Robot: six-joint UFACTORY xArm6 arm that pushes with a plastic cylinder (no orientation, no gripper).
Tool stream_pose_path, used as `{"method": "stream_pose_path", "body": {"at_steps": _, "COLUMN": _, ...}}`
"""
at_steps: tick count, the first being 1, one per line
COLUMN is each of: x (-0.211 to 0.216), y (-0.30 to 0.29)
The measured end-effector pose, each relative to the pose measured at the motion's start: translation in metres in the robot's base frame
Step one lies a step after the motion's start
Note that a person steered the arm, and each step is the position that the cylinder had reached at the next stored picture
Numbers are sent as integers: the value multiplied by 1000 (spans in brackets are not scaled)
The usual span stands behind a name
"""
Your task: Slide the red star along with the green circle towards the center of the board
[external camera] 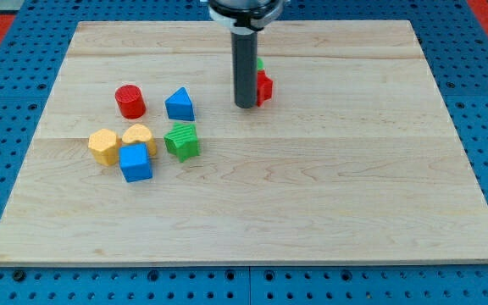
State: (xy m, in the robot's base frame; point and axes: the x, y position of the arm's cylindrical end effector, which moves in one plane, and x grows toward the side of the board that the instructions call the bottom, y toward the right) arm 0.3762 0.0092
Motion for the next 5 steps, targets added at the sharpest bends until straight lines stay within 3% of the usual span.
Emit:
{"method": "stream_pose_path", "body": {"at_steps": 1, "x": 0, "y": 21}}
{"method": "stream_pose_path", "body": {"at_steps": 5, "x": -16, "y": -19}}
